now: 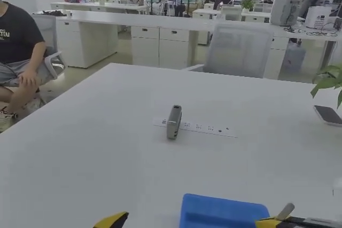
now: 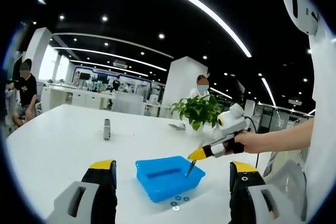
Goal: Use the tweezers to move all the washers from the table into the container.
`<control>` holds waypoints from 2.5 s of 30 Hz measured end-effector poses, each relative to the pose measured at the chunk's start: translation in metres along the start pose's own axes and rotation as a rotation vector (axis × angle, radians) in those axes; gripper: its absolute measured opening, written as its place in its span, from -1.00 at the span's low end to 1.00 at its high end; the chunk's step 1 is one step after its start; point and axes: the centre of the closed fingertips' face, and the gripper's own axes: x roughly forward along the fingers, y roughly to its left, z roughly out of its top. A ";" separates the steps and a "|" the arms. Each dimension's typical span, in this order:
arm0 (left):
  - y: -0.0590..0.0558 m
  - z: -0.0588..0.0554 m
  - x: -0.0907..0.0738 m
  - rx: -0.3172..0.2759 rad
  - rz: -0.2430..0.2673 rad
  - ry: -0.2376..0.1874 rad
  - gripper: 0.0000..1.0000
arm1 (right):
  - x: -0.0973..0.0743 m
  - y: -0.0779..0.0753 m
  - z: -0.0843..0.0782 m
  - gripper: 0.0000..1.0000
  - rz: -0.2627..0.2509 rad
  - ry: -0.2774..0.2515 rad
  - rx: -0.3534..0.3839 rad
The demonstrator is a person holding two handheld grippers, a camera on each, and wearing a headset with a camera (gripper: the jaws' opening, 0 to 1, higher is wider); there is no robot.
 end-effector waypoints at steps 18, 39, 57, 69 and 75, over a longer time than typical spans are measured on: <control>0.001 -0.001 -0.001 0.009 0.016 0.013 0.77 | 0.019 -0.008 -0.011 -0.94 -0.043 0.077 -0.197; 0.000 -0.005 -0.001 -0.004 0.007 0.035 0.76 | 0.000 0.005 0.007 -0.94 -0.030 0.008 -0.260; -0.001 -0.010 -0.001 -0.002 -0.001 0.061 0.71 | -0.015 0.079 -0.003 -0.99 0.133 0.015 -0.280; 0.000 -0.013 0.000 0.005 -0.006 0.081 0.67 | 0.014 0.073 -0.050 -0.97 0.149 0.123 -0.242; 0.001 -0.012 0.000 0.003 -0.003 0.078 0.66 | 0.022 0.067 -0.046 -0.95 0.133 0.132 -0.244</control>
